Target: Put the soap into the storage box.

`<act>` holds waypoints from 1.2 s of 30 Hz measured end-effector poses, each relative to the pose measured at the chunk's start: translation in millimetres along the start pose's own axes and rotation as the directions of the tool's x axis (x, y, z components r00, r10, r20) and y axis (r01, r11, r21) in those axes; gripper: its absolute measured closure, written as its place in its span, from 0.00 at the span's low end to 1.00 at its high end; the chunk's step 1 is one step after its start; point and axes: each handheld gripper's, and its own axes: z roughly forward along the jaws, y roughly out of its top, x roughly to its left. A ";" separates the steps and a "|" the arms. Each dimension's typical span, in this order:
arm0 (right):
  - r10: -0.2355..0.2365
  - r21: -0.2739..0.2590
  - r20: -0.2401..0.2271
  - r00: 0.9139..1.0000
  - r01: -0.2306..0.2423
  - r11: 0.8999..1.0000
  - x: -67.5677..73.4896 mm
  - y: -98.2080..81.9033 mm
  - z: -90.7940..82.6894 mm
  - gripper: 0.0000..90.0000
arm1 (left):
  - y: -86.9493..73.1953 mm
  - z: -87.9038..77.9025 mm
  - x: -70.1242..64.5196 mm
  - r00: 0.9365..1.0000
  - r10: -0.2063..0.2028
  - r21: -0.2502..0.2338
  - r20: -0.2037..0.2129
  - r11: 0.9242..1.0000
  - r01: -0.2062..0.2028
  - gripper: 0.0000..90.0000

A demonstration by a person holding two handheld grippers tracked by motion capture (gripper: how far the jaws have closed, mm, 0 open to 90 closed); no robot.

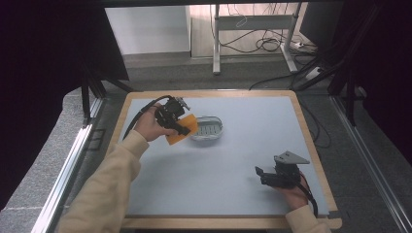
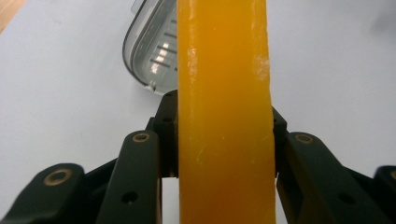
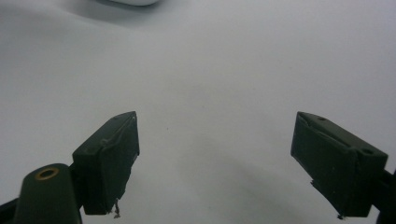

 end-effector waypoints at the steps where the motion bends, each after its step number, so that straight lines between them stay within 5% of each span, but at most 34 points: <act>1: 0.000 0.000 0.000 1.000 0.000 1.000 0.0 0.0 0.0 0.18 | 0.0 0.0 0.0 1.000 0.000 0.000 0.000 1.000 0.000 0.69; 36: 0.003 0.004 -0.001 1.000 -0.003 1.000 -1.8 -0.3 1.8 0.18 | 42.5 16.9 4.1 0.997 0.079 0.025 -0.008 0.997 -0.079 0.69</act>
